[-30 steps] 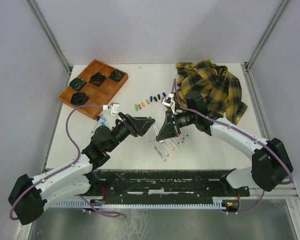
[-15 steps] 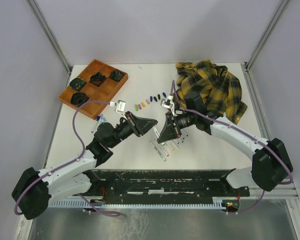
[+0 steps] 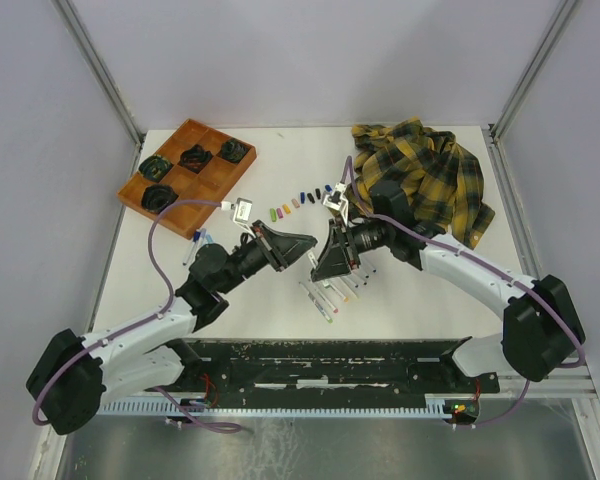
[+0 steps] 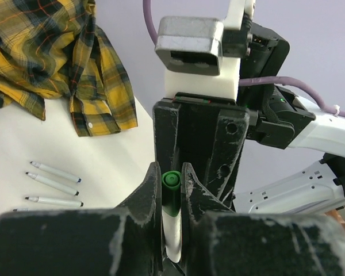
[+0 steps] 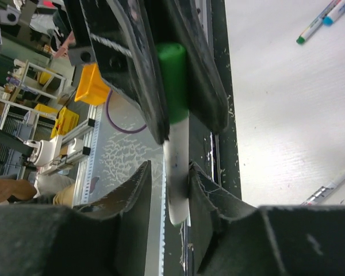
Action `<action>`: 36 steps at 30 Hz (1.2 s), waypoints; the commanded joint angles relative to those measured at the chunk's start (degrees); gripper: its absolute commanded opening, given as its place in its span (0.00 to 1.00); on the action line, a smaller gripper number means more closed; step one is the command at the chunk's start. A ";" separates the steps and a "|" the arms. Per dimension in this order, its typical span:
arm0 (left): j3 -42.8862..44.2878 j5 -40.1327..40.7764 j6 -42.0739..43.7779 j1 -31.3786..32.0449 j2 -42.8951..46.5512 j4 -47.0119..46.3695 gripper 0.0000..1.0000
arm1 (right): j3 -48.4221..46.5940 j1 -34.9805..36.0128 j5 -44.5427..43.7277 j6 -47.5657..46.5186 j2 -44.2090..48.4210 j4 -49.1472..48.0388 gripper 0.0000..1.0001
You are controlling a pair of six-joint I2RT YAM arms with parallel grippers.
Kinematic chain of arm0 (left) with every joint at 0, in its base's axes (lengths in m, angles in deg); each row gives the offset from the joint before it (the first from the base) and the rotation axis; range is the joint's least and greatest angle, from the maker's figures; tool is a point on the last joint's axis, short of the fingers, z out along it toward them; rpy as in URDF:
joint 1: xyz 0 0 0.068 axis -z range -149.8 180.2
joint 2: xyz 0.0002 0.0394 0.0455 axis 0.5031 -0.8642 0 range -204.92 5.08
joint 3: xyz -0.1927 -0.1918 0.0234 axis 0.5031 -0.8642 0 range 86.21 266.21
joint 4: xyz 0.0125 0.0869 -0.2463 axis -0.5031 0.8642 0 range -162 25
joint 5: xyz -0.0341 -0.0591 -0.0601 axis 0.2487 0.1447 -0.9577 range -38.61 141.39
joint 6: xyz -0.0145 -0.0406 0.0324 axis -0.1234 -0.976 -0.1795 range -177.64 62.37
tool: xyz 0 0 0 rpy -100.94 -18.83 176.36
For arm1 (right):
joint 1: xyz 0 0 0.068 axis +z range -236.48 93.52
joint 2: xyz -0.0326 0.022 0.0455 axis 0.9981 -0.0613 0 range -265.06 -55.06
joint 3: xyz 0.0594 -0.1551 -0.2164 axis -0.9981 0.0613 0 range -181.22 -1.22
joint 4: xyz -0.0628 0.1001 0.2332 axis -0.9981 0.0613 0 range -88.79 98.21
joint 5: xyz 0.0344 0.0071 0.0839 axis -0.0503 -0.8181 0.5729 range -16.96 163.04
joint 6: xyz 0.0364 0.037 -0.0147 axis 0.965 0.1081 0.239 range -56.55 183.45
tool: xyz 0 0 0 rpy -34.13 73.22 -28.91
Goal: Open the pen caps
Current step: Open the pen cap from the pen, then place the pen cap at the center of the board.
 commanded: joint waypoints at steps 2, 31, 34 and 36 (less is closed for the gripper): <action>-0.85 -1.68 -2.06 -0.11 -2.13 -7.28 0.03 | 0.59 0.32 0.74 10.00 0.64 -12.33 0.40; 12.97 11.55 4.38 -20.05 3.93 -2.48 0.03 | -1.63 3.39 0.62 5.48 -7.49 -4.01 0.00; 11.88 12.89 5.53 -20.21 4.95 2.08 0.03 | -5.32 3.38 -4.50 -4.69 -6.70 8.46 0.00; 8.57 14.58 5.82 -20.28 5.85 4.88 0.03 | -7.53 3.38 -9.35 -9.50 -5.86 14.59 0.00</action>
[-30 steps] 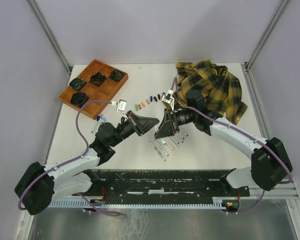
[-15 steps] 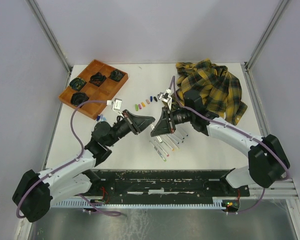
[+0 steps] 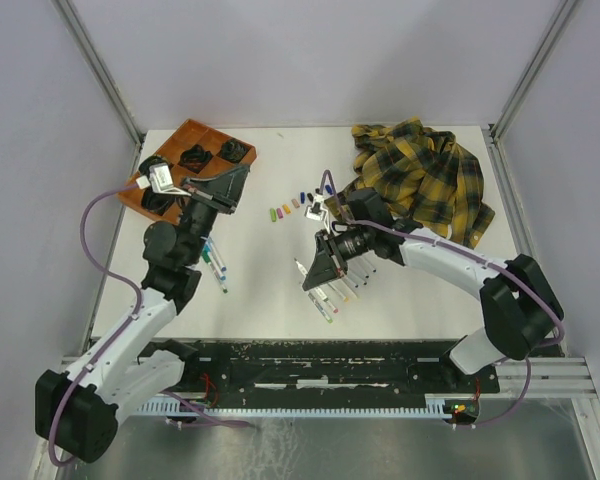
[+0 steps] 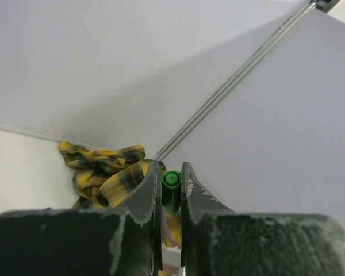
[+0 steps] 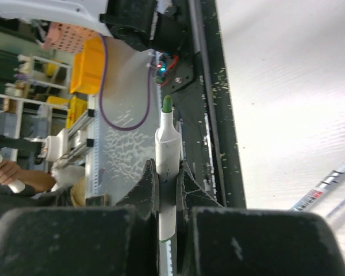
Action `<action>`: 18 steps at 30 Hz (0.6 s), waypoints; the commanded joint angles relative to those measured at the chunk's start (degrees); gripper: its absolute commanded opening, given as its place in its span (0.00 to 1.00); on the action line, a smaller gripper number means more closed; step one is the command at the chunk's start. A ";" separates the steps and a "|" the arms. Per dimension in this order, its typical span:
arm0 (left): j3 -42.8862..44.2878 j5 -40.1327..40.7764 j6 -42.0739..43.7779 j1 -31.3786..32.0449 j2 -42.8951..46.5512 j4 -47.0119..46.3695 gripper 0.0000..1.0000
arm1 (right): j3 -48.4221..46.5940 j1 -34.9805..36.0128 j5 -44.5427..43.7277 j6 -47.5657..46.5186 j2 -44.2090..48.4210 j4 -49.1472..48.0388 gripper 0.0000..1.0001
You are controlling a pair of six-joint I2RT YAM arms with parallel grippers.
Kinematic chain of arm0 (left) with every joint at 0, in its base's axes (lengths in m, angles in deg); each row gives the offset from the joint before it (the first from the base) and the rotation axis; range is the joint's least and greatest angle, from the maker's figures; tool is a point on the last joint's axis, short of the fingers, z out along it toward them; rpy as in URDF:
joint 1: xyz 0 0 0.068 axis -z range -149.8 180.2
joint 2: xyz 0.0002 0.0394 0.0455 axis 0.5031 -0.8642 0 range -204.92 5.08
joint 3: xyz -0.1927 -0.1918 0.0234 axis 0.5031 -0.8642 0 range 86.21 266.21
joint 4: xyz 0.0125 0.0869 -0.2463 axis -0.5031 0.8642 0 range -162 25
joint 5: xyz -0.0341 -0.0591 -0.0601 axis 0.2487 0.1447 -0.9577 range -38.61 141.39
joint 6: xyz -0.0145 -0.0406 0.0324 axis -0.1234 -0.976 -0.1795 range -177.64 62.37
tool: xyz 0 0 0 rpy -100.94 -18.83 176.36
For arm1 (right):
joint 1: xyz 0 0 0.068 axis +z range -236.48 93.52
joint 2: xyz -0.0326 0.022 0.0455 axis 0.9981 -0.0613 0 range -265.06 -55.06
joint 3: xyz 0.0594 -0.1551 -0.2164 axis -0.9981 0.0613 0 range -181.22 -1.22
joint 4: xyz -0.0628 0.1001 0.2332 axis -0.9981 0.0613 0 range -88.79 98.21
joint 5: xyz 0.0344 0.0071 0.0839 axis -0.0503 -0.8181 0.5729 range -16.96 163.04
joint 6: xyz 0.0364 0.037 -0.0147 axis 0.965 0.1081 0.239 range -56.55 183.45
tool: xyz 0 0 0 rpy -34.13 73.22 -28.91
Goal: Open the pen caps
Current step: Place the pen cap at the center of the board.
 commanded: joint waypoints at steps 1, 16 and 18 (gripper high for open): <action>-4.28 4.70 4.03 -0.43 1.65 5.72 0.03 | -6.77 -0.01 -9.01 -13.35 2.56 14.96 0.00; 4.32 13.38 6.53 -0.42 -25.35 35.30 0.03 | -9.16 0.02 -16.39 -17.69 3.72 20.74 0.00; 9.16 15.80 6.91 -0.47 -30.64 40.21 0.03 | -9.13 -0.03 -16.48 -17.81 3.66 20.77 0.00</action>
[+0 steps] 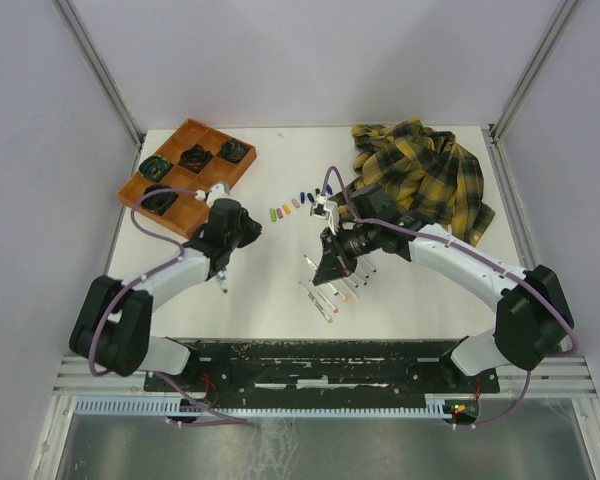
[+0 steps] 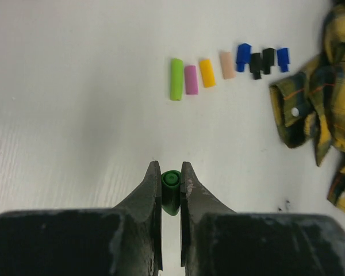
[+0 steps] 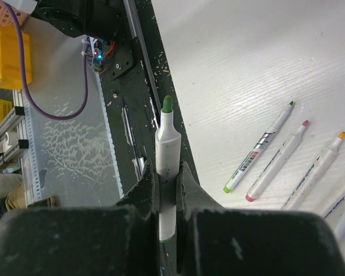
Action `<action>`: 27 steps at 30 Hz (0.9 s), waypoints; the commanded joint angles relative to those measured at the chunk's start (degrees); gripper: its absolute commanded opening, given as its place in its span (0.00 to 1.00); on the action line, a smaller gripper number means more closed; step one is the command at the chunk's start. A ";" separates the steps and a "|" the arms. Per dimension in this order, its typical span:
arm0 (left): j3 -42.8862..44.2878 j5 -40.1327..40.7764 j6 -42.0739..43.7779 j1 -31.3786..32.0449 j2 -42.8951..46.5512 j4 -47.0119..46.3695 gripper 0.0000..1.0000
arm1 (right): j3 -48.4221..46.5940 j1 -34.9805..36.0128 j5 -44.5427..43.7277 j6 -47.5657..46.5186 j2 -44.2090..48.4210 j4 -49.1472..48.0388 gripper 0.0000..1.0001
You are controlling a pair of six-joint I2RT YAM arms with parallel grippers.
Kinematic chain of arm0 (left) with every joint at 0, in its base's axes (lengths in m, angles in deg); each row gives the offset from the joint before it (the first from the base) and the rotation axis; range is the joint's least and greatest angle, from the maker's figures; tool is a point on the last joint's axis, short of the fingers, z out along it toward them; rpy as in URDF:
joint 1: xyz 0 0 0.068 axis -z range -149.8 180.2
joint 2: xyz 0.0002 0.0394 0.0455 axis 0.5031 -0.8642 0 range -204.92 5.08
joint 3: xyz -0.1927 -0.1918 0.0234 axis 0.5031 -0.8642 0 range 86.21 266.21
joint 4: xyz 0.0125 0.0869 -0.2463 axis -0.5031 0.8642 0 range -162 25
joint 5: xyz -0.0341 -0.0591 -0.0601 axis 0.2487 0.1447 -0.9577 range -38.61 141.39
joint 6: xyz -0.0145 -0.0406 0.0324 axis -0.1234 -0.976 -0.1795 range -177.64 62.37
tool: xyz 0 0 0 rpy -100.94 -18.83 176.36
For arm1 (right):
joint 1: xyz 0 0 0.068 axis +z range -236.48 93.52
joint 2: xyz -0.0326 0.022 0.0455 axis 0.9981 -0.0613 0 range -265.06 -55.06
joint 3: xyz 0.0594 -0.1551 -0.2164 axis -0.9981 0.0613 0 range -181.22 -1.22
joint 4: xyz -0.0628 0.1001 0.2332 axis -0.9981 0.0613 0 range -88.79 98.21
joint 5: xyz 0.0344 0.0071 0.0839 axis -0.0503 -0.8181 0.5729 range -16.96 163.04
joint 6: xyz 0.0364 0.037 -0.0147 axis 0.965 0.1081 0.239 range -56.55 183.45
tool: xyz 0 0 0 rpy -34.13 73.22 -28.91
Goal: Open the pen caps
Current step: Place the pen cap at the center of the board.
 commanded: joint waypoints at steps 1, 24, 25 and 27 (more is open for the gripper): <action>11.90 7.29 4.20 -0.32 -9.26 12.03 0.03 | -2.87 0.05 -0.83 -1.66 -0.18 0.75 0.00; 40.51 6.56 9.95 -0.25 -37.42 28.05 0.14 | -3.25 0.01 -0.65 -2.09 -0.62 1.45 0.00; 40.96 6.25 10.06 -0.24 -37.95 28.21 0.14 | -3.23 0.04 -0.65 -2.11 -0.63 1.44 0.00; 41.56 5.81 10.15 -0.29 -38.73 28.56 0.17 | -3.22 0.06 -0.68 -2.10 -0.58 1.45 0.00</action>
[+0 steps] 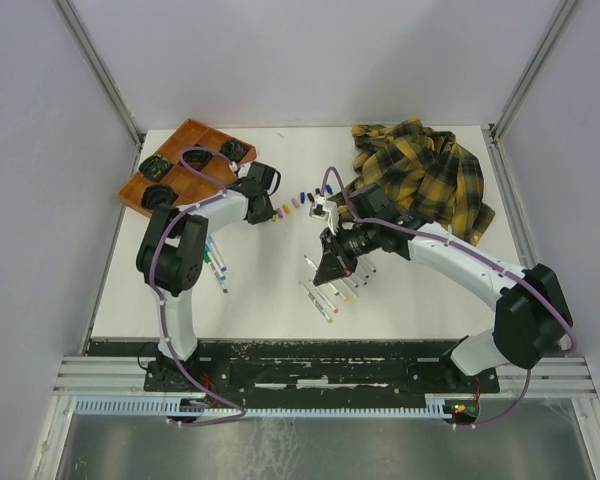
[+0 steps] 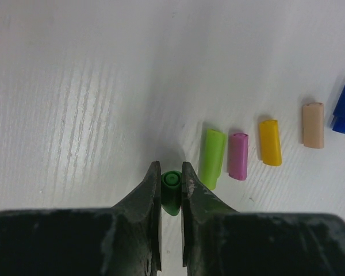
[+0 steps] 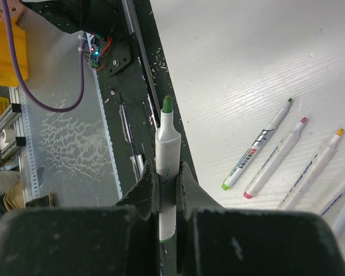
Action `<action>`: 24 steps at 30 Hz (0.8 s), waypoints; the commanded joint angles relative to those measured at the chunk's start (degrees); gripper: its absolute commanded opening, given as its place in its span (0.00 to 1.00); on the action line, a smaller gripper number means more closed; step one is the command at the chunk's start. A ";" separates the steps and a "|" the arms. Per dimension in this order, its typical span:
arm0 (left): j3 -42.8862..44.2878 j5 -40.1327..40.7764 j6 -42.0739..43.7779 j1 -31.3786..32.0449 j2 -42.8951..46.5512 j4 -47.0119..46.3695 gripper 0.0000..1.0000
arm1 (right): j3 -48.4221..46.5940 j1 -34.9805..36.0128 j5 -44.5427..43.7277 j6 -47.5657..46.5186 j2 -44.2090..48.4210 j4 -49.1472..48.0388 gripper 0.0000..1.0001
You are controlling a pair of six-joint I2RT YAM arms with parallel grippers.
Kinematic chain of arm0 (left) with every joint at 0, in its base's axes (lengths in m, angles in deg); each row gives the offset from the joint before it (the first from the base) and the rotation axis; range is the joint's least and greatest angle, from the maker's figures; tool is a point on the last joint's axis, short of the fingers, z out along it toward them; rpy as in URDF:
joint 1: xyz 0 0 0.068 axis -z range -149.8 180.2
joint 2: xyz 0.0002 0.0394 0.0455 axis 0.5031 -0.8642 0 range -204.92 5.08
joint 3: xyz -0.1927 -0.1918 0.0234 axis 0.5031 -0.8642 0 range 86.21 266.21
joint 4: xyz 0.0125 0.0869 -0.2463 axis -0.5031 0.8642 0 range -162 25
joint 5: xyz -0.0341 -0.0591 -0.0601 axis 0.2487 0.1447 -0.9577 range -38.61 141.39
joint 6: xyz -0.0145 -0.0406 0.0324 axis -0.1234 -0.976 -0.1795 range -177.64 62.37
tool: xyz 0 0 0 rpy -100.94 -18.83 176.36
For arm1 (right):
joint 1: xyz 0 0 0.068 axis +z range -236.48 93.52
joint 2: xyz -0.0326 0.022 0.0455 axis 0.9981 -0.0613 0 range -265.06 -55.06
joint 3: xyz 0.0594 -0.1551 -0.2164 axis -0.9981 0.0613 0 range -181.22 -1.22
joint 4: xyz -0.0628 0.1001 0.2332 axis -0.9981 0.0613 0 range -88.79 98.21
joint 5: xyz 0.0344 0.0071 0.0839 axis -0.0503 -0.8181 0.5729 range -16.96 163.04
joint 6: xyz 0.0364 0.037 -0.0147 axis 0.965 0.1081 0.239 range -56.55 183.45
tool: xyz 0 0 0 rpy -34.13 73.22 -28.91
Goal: Open the pen caps
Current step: Place the pen cap at the center of the board.
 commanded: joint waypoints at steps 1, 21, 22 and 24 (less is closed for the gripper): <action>3.27 -1.43 3.31 -0.31 -1.72 1.24 0.18 | -2.57 -0.02 -0.24 -0.74 -0.02 -0.36 0.00; 3.35 -1.27 3.22 -0.28 0.23 2.68 0.29 | -2.10 0.03 0.22 -0.53 -0.16 -0.80 0.00; 3.30 -1.31 3.27 -0.26 0.95 2.68 0.29 | -1.92 0.03 0.35 -0.36 -0.19 -0.99 0.00; 3.16 -1.44 3.35 -0.31 2.47 2.68 0.30 | -1.51 0.27 0.46 0.04 -0.42 -1.59 0.00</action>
